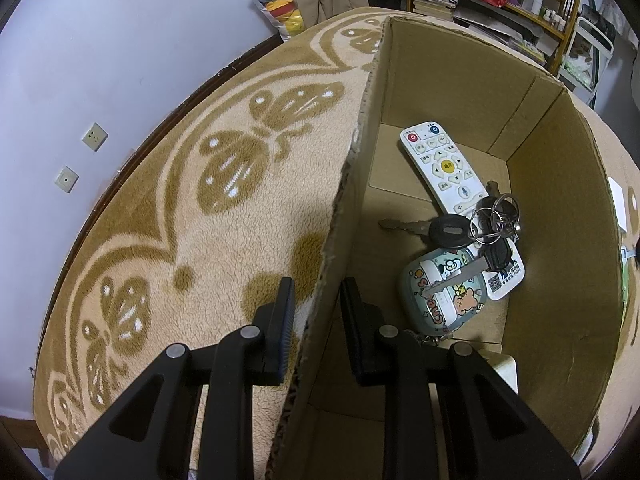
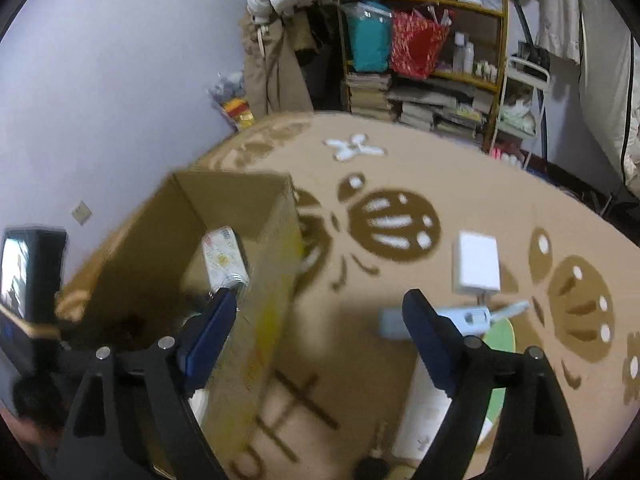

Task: Organize rigid objects
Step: 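Move the right gripper back to the rug and grasp the second black key, then lift the black key over the box and drop it with the right gripper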

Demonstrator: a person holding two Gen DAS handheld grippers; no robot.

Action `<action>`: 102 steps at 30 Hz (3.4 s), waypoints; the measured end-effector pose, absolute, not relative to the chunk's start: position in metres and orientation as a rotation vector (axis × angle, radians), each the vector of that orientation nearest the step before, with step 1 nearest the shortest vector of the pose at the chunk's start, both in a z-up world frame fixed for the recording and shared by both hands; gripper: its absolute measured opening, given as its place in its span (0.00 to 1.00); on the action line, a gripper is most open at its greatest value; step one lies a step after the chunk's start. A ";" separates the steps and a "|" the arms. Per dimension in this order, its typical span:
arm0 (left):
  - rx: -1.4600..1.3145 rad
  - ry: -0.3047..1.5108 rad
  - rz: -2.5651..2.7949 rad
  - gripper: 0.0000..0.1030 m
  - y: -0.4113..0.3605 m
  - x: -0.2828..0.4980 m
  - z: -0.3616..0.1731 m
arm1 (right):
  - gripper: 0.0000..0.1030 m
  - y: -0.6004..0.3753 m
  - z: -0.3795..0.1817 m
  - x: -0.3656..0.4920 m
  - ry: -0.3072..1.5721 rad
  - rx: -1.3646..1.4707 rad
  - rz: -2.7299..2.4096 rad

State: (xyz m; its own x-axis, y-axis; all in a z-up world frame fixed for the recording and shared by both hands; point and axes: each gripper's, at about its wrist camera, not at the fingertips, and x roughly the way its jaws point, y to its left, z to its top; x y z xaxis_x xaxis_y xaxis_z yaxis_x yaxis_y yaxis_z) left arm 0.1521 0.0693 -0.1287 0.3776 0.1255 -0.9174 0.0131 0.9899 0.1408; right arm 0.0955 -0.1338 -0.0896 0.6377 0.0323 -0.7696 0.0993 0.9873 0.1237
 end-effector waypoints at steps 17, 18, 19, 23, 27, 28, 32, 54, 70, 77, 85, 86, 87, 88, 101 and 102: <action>0.134 1.182 0.068 0.22 0.069 0.151 -0.129 | 0.57 -0.163 -0.158 0.043 1.111 0.312 -0.052; 0.133 1.182 0.068 0.22 0.069 0.151 -0.129 | 0.55 -0.163 -0.161 0.041 1.124 0.319 -0.054; 0.134 1.182 0.068 0.22 0.069 0.151 -0.129 | 0.52 -0.164 -0.163 0.039 1.133 0.325 -0.055; 0.135 1.182 0.068 0.22 0.069 0.151 -0.129 | 0.38 -0.165 -0.170 0.032 1.161 0.346 -0.045; 0.131 1.182 0.067 0.22 0.070 0.151 -0.129 | 0.38 -0.164 -0.172 0.027 1.174 0.363 -0.027; 0.131 1.182 0.067 0.22 0.070 0.152 -0.129 | 0.38 -0.163 -0.173 0.027 1.182 0.358 -0.025; 0.132 1.182 0.068 0.22 0.070 0.152 -0.129 | 0.38 -0.161 -0.178 0.025 1.212 0.326 -0.050; 0.128 1.182 0.067 0.22 0.072 0.152 -0.128 | 0.27 -0.141 -0.169 0.021 1.122 0.153 -0.175; 0.137 1.178 0.070 0.22 0.072 0.151 -0.127 | 0.27 -0.143 -0.119 0.055 0.929 0.173 -0.156; 0.136 1.178 0.070 0.22 0.071 0.151 -0.127 | 0.27 -0.132 -0.082 0.074 0.823 0.175 -0.121; 0.142 1.177 0.071 0.22 0.070 0.150 -0.127 | 0.27 -0.115 -0.034 0.105 0.699 0.191 -0.041; 0.146 1.176 0.071 0.22 0.070 0.150 -0.127 | 0.27 -0.112 -0.032 0.106 0.690 0.201 -0.025; 0.149 1.176 0.072 0.22 0.069 0.151 -0.128 | 0.27 -0.108 -0.029 0.108 0.681 0.212 -0.006; 0.153 1.175 0.073 0.22 0.069 0.151 -0.128 | 0.27 -0.105 -0.027 0.110 0.673 0.218 0.006; 0.149 1.175 0.071 0.22 0.068 0.151 -0.127 | 0.27 -0.085 -0.054 0.127 0.733 0.332 0.083; 0.150 1.175 0.071 0.22 0.068 0.151 -0.127 | 0.27 -0.086 -0.057 0.127 0.743 0.328 0.082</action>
